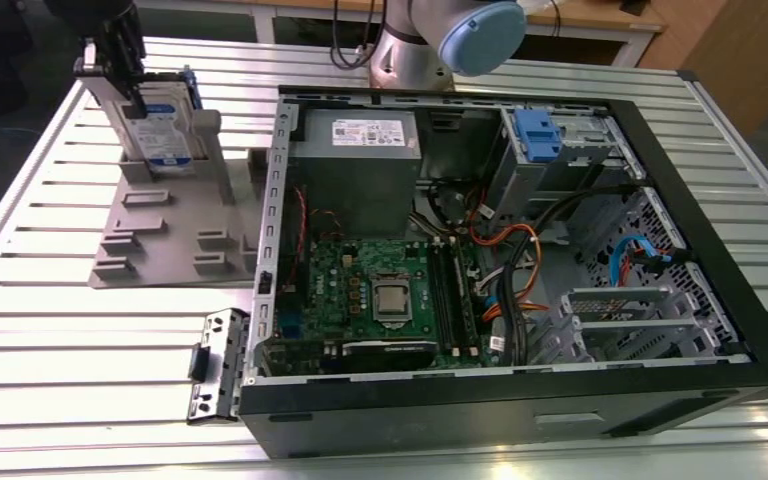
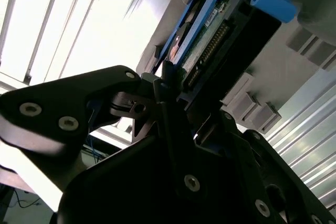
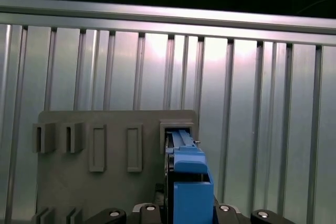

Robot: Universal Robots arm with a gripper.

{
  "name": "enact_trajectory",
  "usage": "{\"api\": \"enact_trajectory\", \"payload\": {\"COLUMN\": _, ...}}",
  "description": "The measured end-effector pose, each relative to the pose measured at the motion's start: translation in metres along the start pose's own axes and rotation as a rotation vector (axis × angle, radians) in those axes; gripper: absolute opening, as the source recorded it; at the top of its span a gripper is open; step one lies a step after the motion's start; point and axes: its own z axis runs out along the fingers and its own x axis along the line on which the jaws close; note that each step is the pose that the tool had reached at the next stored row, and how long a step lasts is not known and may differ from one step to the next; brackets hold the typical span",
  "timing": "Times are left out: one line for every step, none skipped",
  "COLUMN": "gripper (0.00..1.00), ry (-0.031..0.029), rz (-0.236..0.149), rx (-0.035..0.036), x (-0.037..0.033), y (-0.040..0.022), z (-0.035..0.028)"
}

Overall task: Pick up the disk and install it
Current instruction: 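Pick up the disk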

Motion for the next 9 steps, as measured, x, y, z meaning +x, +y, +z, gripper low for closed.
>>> {"api": "enact_trajectory", "payload": {"gripper": 0.36, "ry": -0.0006, "rz": 0.000, "rx": 0.0000, "x": 0.0000, "y": 0.0000, "z": -0.0010}}
{"api": "enact_trajectory", "payload": {"gripper": 0.36, "ry": -0.0008, "rz": 0.000, "rx": 0.0000, "x": 0.0000, "y": 0.0000, "z": -0.0018}}
{"api": "enact_trajectory", "payload": {"gripper": 0.36, "ry": -0.0012, "rz": 0.000, "rx": -0.0001, "x": 0.0000, "y": 0.0000, "z": -0.0028}}
{"api": "enact_trajectory", "payload": {"gripper": 0.36, "ry": -0.0019, "rz": 0.000, "rx": 0.0000, "x": 0.0000, "y": 0.0000, "z": -0.0038}}
{"api": "enact_trajectory", "payload": {"gripper": 0.36, "ry": -0.0024, "rz": 0.000, "rx": 0.0001, "x": 0.0000, "y": 0.0000, "z": -0.0047}}
{"api": "enact_trajectory", "payload": {"gripper": 0.36, "ry": -0.0031, "rz": 0.000, "rx": 0.0000, "x": -0.0001, "y": 0.0000, "z": -0.0057}}
{"api": "enact_trajectory", "payload": {"gripper": 0.36, "ry": -0.0036, "rz": 0.000, "rx": 0.0001, "x": -0.0001, "y": 0.0000, "z": -0.0067}}
{"api": "enact_trajectory", "payload": {"gripper": 0.36, "ry": -0.0042, "rz": 0.000, "rx": 0.0002, "x": -0.0001, "y": 0.0000, "z": -0.0078}}
{"api": "enact_trajectory", "payload": {"gripper": 0.36, "ry": -0.0050, "rz": 0.000, "rx": 0.0002, "x": -0.0001, "y": 0.0000, "z": -0.0091}}
